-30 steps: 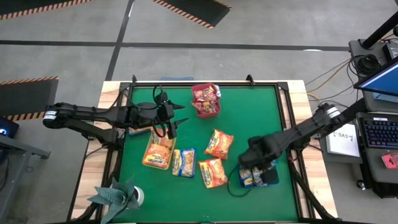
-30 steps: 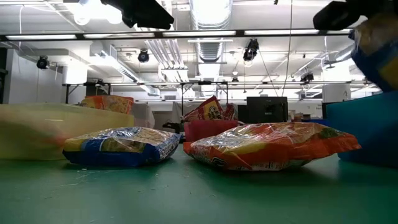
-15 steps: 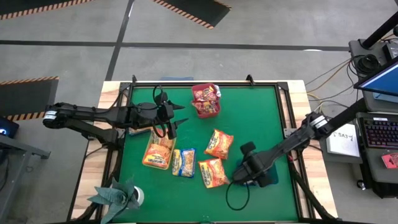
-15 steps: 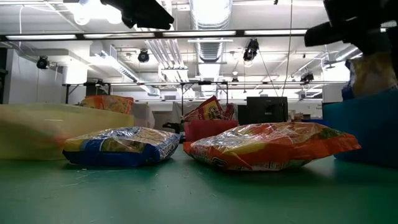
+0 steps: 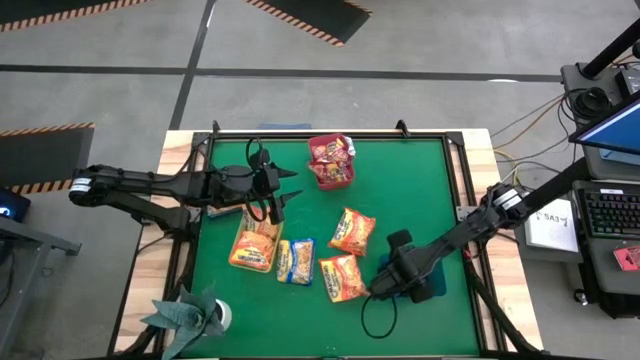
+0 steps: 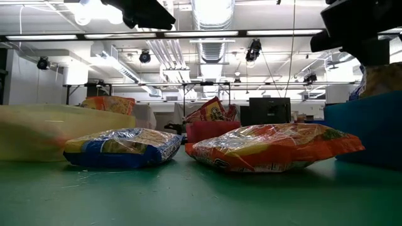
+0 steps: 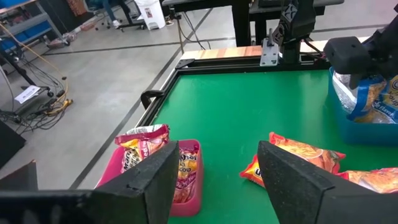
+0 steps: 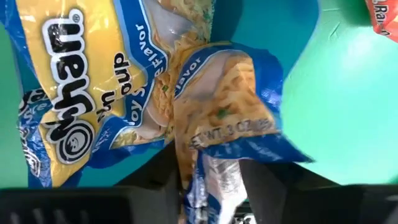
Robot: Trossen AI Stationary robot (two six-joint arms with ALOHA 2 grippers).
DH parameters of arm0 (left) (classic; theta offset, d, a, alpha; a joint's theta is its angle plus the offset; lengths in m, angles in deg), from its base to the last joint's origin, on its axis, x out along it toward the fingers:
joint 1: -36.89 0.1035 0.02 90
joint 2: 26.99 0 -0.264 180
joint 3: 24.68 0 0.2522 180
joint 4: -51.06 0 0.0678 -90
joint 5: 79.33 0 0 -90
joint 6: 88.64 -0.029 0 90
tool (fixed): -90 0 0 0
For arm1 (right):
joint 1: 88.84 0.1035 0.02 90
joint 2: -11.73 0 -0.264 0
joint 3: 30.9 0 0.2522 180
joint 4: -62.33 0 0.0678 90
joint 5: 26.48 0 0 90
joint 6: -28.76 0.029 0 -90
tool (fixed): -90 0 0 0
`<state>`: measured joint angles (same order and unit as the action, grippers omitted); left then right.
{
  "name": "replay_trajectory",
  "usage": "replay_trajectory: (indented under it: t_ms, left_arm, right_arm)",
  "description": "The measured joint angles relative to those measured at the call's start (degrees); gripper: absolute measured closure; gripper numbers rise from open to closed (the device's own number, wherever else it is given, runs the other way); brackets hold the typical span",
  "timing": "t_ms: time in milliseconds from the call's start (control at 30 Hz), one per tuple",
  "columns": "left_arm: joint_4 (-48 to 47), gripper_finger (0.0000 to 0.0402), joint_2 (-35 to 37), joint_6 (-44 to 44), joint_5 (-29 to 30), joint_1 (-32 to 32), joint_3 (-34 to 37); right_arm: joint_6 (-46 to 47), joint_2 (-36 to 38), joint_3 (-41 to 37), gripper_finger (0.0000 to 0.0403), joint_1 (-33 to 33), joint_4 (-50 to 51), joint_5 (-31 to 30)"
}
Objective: Sort Maruchan noodles
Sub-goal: Put the blue noodle pack into the blue bin, then put the orange noodle pack into the yellow bin
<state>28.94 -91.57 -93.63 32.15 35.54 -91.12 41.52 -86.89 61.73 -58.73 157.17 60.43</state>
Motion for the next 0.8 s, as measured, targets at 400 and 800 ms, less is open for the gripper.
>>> replay_trajectory:
  t_ms: [400, 800]
  left_arm:
    - [-4.6, 0.0203, 0.0, 3.9, 0.4, 0.0, 0.0]
    - [-22.1, 0.0205, -0.5, 17.1, 14.1, 0.4, -3.9]
  right_arm:
    - [0.7, 7.0, 0.0, 0.0207, 0.0, 1.8, 0.0]
    - [5.8, 17.7, 2.5, 0.0220, -0.2, 0.0, -13.2]
